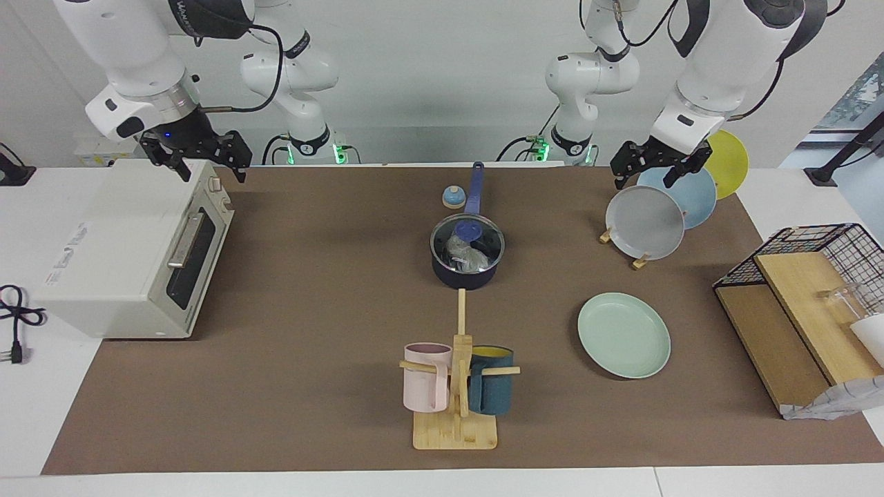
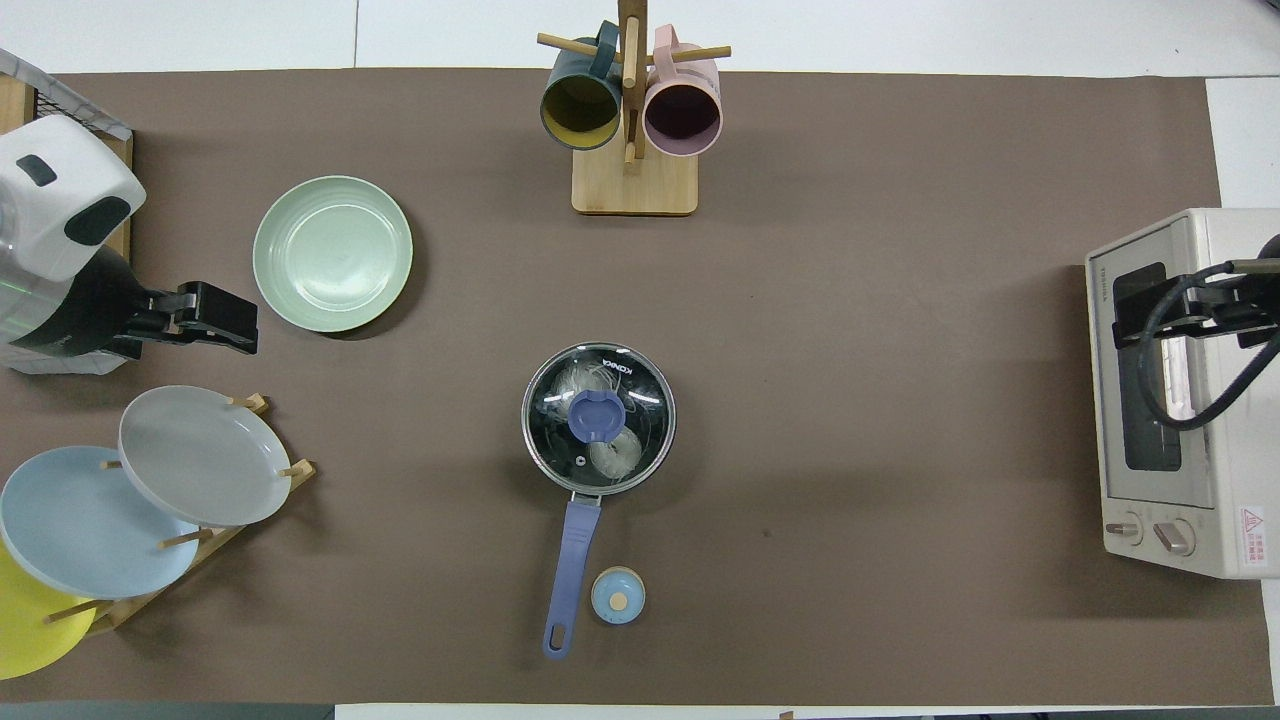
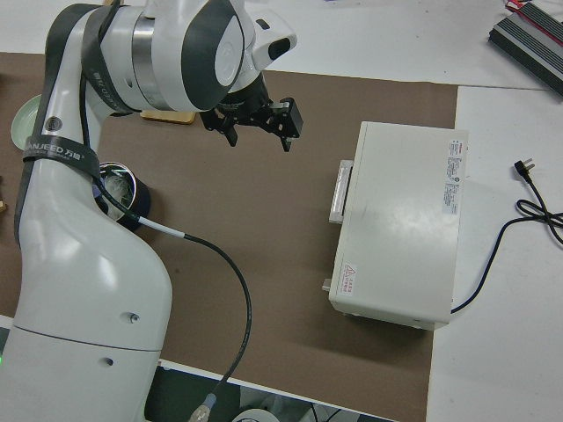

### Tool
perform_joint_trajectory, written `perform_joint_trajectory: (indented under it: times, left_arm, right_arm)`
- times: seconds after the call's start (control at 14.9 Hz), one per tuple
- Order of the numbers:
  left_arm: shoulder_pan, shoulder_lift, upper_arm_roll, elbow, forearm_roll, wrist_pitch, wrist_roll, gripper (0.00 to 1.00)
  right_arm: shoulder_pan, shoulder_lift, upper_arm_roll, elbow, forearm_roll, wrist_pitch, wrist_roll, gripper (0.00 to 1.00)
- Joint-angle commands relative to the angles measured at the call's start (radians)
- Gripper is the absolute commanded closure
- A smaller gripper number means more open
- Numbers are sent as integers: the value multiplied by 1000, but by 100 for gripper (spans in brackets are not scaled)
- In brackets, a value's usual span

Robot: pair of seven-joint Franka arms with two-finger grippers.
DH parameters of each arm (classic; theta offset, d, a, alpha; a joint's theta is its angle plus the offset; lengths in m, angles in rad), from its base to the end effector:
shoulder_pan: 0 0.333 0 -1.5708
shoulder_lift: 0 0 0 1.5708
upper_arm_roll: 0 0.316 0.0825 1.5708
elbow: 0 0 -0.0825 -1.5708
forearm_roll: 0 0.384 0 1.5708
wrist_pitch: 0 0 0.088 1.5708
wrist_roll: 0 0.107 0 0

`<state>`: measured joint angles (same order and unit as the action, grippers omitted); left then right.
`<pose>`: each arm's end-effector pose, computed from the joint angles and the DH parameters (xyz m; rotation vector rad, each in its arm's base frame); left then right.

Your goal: Transfer vermicelli from pot to plate

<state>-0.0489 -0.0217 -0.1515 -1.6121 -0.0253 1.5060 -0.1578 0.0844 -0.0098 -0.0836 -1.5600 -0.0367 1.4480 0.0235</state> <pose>0.5284 -0.1111 0.6115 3.1313 -0.0673 -0.1367 0.5383 -0.0041 0.6248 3.1003 -0.0392 -0.1579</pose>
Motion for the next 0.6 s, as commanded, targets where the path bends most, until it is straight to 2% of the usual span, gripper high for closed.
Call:
perform_joint_trajectory:
  times: [0.0, 0.54]
  left_arm:
    - [-9, -23, 12, -20, 13, 5, -3, 0]
    - [1, -21, 12, -20, 13, 39, -2, 0]
  right_arm:
    - [-6, 1, 4, 8, 9, -6, -13, 0]
    - [-5, -2, 4, 6, 11, -9, -10, 0]
